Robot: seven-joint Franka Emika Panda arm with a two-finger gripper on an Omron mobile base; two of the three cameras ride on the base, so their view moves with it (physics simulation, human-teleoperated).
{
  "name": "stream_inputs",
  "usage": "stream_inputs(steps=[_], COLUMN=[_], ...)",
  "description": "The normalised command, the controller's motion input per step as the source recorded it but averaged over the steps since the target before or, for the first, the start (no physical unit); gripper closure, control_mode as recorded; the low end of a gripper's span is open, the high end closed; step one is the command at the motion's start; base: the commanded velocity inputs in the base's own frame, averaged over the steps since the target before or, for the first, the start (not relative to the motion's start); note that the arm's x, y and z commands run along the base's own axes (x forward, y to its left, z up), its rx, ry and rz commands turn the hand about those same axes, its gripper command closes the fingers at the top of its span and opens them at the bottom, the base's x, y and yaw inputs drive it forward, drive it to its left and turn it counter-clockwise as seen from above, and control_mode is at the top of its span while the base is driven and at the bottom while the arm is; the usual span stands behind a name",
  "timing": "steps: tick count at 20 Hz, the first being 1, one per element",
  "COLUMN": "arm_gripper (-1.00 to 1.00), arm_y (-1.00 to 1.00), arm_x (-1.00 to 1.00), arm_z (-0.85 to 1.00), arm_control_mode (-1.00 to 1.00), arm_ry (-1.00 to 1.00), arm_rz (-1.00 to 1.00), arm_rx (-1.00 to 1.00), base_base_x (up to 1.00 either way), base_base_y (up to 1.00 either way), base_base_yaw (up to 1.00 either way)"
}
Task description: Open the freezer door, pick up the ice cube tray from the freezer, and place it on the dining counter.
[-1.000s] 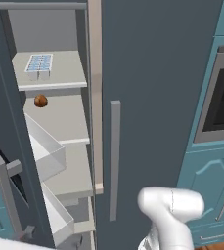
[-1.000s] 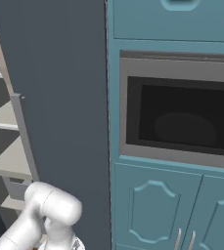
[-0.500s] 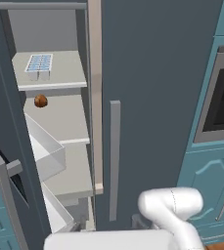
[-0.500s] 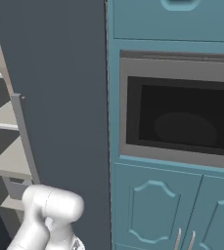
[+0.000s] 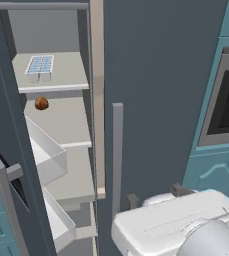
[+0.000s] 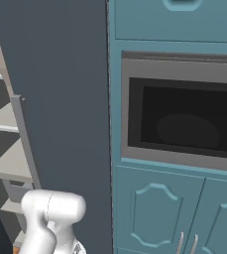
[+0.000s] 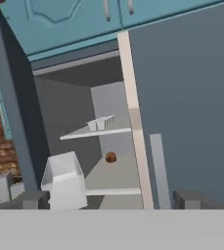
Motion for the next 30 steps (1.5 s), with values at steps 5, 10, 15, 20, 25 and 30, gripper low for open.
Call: stream_inputs(steps=[5, 10, 15, 20, 25, 30], arm_gripper=[-1.00, -1.00, -1.00, -1.00, -1.00, -1.00], arm_y=[-0.30, -0.05, 0.00, 0.00, 0.00, 0.03], arm_x=[0.16, 0.26, 0.27, 0.35, 0.38, 0.22], arm_z=[0.37, 0.36, 0.25, 0.21, 0.09, 0.00], arm_control_mode=[-1.00, -1.00, -1.00, -1.00, -1.00, -1.00], arm_ry=[0.03, 0.06, 0.02, 0.04, 0.02, -0.03], arm_rz=[0.28, 0.27, 0.31, 0.32, 0.28, 0.22], arm_rx=[0.05, 0.02, 0.01, 0.01, 0.00, 0.00], base_base_x=[0.00, 0.00, 0.00, 0.00, 0.00, 0.00], base_base_y=[0.00, 0.00, 0.00, 0.00, 0.00, 0.00], base_base_yaw=[0.00, 0.00, 0.00, 0.00, 0.00, 0.00])
